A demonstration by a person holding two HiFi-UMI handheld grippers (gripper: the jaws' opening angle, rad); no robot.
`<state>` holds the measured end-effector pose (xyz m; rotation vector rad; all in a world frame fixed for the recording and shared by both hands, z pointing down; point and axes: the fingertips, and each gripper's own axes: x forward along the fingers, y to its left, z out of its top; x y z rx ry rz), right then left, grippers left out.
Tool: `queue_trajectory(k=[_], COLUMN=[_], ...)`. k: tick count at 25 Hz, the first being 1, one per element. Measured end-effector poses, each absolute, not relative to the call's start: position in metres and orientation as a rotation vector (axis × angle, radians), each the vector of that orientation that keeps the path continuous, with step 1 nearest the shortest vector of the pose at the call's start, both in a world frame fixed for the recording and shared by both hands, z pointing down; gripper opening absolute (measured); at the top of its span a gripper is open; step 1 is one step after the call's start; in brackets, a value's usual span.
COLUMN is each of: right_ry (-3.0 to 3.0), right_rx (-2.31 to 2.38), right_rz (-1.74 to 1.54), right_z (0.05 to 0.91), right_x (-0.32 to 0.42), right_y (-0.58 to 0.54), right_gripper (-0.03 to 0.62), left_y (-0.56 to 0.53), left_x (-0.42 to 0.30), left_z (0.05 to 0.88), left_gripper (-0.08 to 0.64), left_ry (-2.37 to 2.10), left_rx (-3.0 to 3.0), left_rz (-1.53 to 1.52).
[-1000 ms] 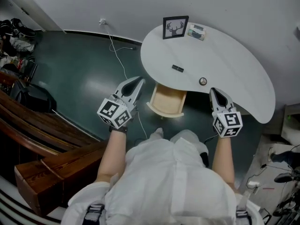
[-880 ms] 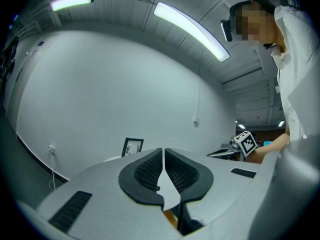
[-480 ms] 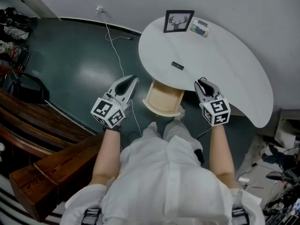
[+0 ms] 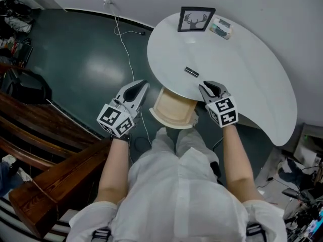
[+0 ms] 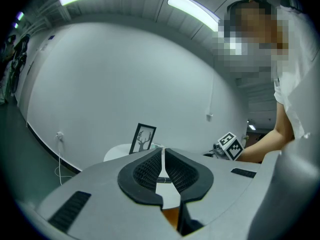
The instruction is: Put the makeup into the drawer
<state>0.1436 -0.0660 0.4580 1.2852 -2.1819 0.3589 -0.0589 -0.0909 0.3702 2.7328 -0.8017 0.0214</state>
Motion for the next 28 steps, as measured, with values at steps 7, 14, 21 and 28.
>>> queue_trajectory(k=[7,14,21,28], right_ry=[-2.120,-2.049,-1.964,-1.903], right_rx=[1.168,1.051,0.939,0.859], right_rz=[0.356,0.350,0.327,0.296], right_z=[0.496,0.529,0.551,0.564], right_x=[0.142,0.143,0.144,0.145], right_y=[-0.094,-0.116,-0.130,-0.140], right_gripper=[0.084,0.098,0.112,0.114], left_y=[-0.100,-0.108,-0.115,-0.120], left_x=[-0.046,-0.035,-0.029,-0.029], left_z=[0.387,0.401,0.407,0.414], left_gripper=[0.024,0.025,0.025,0.025], left_ry=[-0.804,-0.799,-0.797,-0.806], left_rx=[2.714,2.697,2.683,2.668], left_rz=[0.054,0.075,0.081,0.090])
